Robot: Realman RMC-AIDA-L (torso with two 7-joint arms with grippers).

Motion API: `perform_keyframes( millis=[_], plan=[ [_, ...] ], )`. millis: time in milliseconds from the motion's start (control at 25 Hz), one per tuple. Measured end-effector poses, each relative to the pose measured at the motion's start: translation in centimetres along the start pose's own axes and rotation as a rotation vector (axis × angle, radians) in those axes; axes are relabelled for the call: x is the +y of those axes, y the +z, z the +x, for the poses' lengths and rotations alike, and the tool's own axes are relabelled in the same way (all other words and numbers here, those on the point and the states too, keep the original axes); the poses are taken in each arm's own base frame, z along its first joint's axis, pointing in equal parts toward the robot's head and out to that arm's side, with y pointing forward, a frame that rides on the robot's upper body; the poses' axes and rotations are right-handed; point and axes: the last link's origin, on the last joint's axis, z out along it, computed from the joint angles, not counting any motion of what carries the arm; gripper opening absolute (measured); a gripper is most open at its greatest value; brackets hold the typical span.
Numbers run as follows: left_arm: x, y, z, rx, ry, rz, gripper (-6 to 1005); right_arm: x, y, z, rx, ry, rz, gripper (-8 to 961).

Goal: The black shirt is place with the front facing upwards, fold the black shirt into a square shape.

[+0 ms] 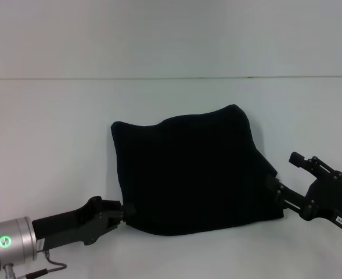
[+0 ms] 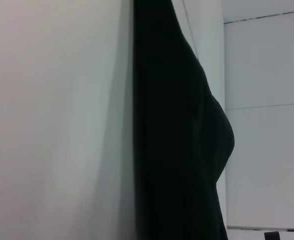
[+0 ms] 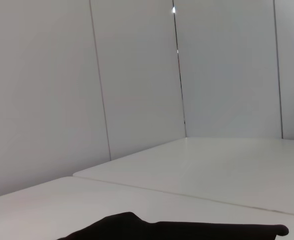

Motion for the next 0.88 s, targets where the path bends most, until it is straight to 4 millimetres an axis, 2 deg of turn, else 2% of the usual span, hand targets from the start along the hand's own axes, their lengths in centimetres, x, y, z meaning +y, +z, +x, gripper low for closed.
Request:
perform_keyframes(
  millis=[440, 680, 800, 880],
  plan=[
    [0.4, -1.3, 0.7, 0.04, 0.081, -0.039, 167, -0.1, 0.3, -0.2, -0.002, 0.0, -0.004, 833],
    [0.8, -3.6, 2.5, 0.102, 0.197, -0.002, 343, -0.2, 0.9, -0.7, -0.017, -0.005, -0.016, 834],
    [1.5, -4.4, 3.4, 0.149, 0.342, -0.023, 597, -0.1, 2.3, -1.2, -0.039, 0.003, -0.019, 834],
    [2.5, -4.5, 3.6, 0.174, 0.469, -0.076, 689, -0.1, 3.9, -1.7, -0.046, 0.019, -0.016, 833]
  ],
)
